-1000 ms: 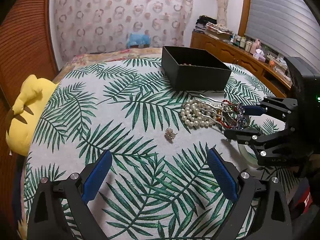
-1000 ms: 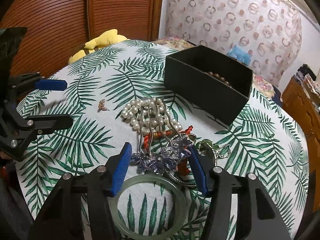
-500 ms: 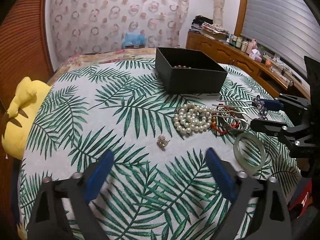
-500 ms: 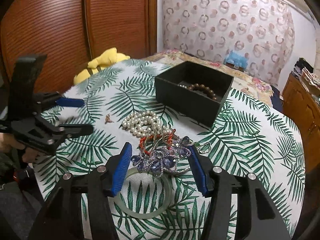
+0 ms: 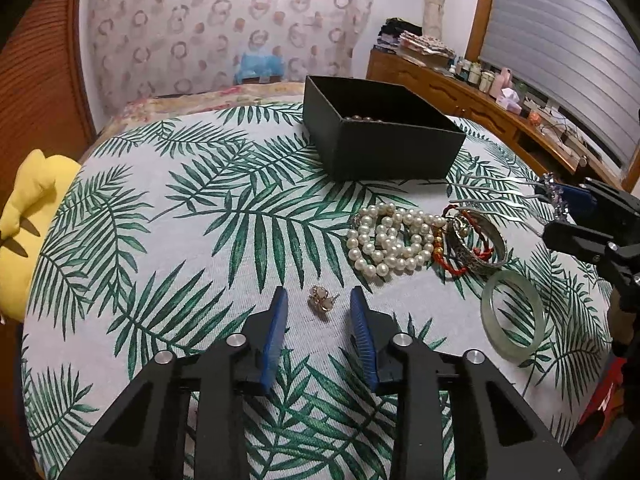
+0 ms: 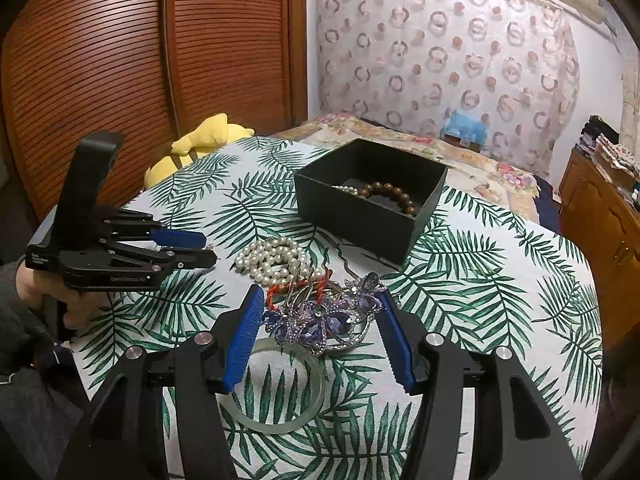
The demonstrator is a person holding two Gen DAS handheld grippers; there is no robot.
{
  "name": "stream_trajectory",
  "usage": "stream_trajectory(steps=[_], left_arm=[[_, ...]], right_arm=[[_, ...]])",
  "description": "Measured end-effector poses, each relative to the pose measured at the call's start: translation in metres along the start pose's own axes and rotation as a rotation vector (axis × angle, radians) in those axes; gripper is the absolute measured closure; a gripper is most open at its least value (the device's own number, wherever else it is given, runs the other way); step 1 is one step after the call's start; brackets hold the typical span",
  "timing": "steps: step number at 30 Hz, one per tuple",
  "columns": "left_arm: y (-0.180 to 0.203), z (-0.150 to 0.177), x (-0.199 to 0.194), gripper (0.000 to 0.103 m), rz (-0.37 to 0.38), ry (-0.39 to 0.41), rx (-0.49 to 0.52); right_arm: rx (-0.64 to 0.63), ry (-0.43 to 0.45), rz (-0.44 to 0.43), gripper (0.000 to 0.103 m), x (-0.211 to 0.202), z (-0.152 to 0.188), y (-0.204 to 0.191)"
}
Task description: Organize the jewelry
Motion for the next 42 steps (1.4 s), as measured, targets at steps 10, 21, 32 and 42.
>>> stream_trajectory(steps=[10, 21, 32, 42], left_arm=[[0.001, -0.006, 0.000, 0.093, 0.001, 0.015, -0.003], [0.016, -0.045, -0.008, 0.093, 0.015, 0.089, 0.033], [0.024, -0.087, 0.000, 0.093, 0.030, 0.138, 0.045], [0.038, -0.122, 0.025, 0.093, 0.030, 0.154, 0.075]], right_arm=[[-0.002, 0.004, 0.001, 0.044, -0.001, 0.000, 0.001], [-0.013, 0.045, 0.021, 0.044, 0.004, -0.028, 0.017], [0.016, 0.078, 0.056, 0.044, 0.026, -0.058, 0.051], [0.046, 0.085, 0.074, 0.044, 0.043, -0.075, 0.074]])
Point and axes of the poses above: each gripper's, at about its wrist camera, not at the fingertips, and x roughly the way its jaws point, y to its right, z to its underside, the point moved 7 cm from there along x, roughly the way its jaws point, and after that the axes turned 13 degrees about y, right-handed, at the moved point
